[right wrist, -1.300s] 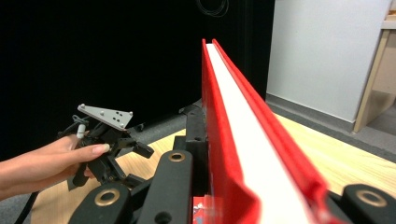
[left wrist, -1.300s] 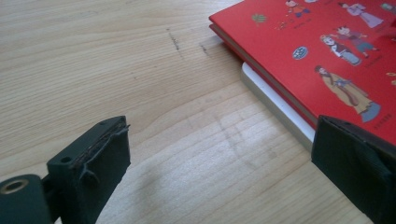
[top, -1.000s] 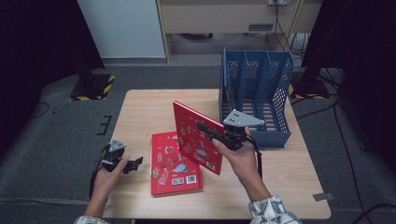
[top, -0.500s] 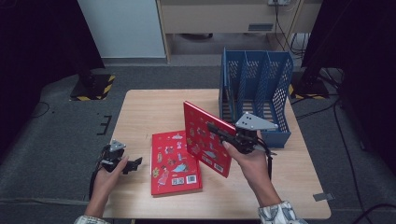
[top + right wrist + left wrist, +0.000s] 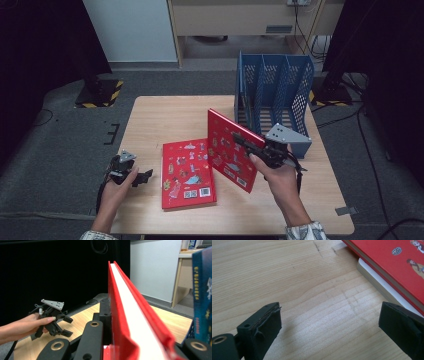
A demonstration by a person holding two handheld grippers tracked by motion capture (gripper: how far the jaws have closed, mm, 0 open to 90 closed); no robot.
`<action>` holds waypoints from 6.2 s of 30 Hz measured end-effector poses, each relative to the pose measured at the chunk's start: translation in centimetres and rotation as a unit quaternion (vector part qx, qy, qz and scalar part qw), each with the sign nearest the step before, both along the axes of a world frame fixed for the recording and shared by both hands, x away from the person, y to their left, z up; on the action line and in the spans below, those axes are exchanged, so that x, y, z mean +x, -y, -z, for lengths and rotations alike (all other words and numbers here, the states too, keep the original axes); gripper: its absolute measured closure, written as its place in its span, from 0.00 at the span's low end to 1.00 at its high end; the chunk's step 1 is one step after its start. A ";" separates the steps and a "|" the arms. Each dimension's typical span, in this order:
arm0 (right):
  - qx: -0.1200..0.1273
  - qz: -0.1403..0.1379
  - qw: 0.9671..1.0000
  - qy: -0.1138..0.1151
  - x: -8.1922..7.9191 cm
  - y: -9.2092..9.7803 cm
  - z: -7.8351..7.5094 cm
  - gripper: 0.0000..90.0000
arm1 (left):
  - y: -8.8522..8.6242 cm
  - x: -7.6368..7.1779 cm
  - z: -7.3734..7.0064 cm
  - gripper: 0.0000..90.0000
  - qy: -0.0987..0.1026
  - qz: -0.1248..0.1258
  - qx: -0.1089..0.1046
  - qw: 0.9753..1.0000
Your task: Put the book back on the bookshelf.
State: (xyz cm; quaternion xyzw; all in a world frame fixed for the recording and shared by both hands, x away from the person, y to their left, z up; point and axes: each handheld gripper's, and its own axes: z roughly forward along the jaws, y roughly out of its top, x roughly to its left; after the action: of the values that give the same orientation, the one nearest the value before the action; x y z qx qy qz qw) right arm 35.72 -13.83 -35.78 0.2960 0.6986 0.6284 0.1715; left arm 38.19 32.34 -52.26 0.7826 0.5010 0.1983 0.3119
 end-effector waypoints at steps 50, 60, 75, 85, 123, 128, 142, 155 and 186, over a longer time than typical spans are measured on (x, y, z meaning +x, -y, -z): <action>0.003 0.073 0.997 -0.003 -2.5 7.6 -3.4 0.89 | 0.6 0.1 1.1 0.00 -0.010 0.001 0.007 1.000; 0.009 0.087 0.996 -0.004 -2.4 8.6 -4.9 0.89 | 0.6 0.0 1.1 0.00 -0.008 0.000 0.006 1.000; 0.006 0.124 0.992 -0.015 0.0 10.0 -5.7 0.89 | 0.6 0.0 1.2 0.00 -0.006 -0.001 0.006 1.000; 0.005 0.147 0.989 -0.014 1.2 10.6 -6.7 0.89 | 0.6 -0.2 1.3 0.00 -0.003 -0.003 0.005 1.000; -0.017 0.225 0.974 -0.012 8.3 10.0 -8.3 0.89 | 0.8 -0.3 1.3 0.00 0.000 -0.004 0.004 1.000; -0.022 0.233 0.972 -0.014 9.2 9.8 -8.4 0.89 | 0.8 -0.3 1.3 0.00 0.000 -0.004 0.003 1.000; -0.026 0.259 0.965 -0.014 11.1 9.4 -7.9 0.89 | 0.8 -0.3 1.3 0.00 0.000 -0.004 0.003 1.000; -0.032 0.259 0.965 -0.016 10.7 9.7 -7.9 0.89 | 0.8 -0.3 1.3 0.00 0.001 -0.004 0.003 1.000; -0.046 0.313 0.948 -0.024 15.8 8.6 -4.6 0.89 | 0.9 -0.2 1.4 0.00 0.005 -0.004 -0.001 1.000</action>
State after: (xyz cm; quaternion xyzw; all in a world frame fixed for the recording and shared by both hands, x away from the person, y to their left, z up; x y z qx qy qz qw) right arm 51.56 -22.40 -31.15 0.5068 0.6023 0.5033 0.3564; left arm 38.03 31.42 -53.66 0.7793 0.5027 0.2031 0.3140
